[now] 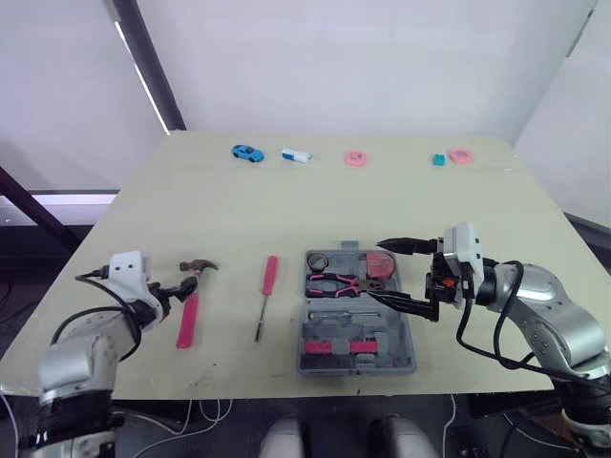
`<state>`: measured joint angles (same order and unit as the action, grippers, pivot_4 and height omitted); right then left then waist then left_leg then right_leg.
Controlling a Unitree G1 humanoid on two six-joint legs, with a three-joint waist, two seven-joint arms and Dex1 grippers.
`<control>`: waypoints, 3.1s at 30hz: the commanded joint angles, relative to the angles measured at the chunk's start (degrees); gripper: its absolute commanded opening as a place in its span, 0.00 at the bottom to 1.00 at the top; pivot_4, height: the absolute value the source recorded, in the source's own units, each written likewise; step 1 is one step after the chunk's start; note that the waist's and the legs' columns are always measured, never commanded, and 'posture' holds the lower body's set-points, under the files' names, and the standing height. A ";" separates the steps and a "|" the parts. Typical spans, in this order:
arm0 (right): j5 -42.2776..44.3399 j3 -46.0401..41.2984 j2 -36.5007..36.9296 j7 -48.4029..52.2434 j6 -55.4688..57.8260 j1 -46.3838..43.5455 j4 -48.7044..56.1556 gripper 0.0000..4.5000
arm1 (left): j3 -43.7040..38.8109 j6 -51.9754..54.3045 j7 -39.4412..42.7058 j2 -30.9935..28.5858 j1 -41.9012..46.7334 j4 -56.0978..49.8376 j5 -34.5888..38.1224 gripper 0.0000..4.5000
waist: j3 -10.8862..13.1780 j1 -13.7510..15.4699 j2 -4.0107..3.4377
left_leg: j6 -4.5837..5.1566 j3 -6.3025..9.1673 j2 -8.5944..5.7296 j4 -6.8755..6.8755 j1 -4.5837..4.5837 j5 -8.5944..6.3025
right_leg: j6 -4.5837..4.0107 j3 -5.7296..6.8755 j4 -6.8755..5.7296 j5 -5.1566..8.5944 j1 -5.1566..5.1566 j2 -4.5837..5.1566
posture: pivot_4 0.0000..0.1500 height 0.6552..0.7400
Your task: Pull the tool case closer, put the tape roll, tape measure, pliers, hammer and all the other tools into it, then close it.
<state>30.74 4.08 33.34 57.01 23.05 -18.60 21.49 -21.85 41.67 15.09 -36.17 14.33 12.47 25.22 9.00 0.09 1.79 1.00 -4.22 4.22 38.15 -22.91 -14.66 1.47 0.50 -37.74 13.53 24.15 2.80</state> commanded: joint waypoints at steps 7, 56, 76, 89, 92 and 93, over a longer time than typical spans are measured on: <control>1.07 -1.74 0.47 0.82 -1.05 -0.42 0.45 0.98 | 2.34 -5.00 1.78 1.86 4.48 6.14 -4.05 1.00 | 0.00 0.08 0.01 | 0.00 -0.02 0.00 0.01 -0.01 0.00 | 0.10 0.00 0.01 -0.06 -0.01 0.00 | 1.00 1.00; -0.32 -1.20 1.23 3.11 -2.79 1.45 -0.55 1.00 | -1.24 -17.90 27.71 -1.30 -8.68 -7.17 2.24 0.00 | 0.03 -0.02 0.06 | 0.00 0.04 0.02 0.03 -0.04 0.00 | 0.00 0.04 0.00 0.00 0.00 0.02 | 1.00 1.00; -0.96 -4.44 5.15 4.99 -6.79 8.89 1.55 1.00 | 13.56 -9.55 45.27 -16.87 -9.49 -30.99 3.99 0.00 | 0.27 0.72 0.01 | 0.00 -0.05 -0.01 0.01 -0.09 0.00 | 0.00 0.02 0.05 0.02 0.08 0.09 | 1.00 1.00; 0.45 -15.09 12.18 5.99 -7.35 20.85 3.98 1.00 | 36.76 -3.69 42.33 -12.03 12.23 -36.78 -7.92 0.00 | 0.33 0.73 0.01 | 0.01 0.00 -0.02 0.06 -0.08 0.00 | 0.06 -0.09 0.02 0.03 0.06 -0.10 | 1.00 1.00; 0.77 -18.10 13.98 7.00 -7.35 23.30 3.97 1.00 | 40.79 -0.48 42.35 -10.41 15.24 -38.41 -8.83 0.00 | 0.35 0.74 0.04 | 0.01 0.02 -0.03 0.10 -0.12 0.00 | 0.09 -0.10 0.03 0.04 0.04 -0.10 | 1.00 1.00; 0.84 -19.13 14.62 7.41 -7.34 24.06 3.92 1.00 | 42.14 0.91 41.90 -9.62 16.18 -38.55 -9.26 0.00 | 0.35 0.69 0.04 | 0.01 0.00 -0.03 0.11 -0.11 0.00 | 0.10 -0.12 0.04 0.04 0.03 -0.10 | 1.00 1.00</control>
<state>30.42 -12.36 47.10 63.61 16.78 5.24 23.85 19.24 41.20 57.48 -46.33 29.40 -23.70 16.79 9.35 0.78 1.82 1.01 -4.23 4.18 38.27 -23.02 -14.66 1.58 0.35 -37.69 13.56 24.18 2.68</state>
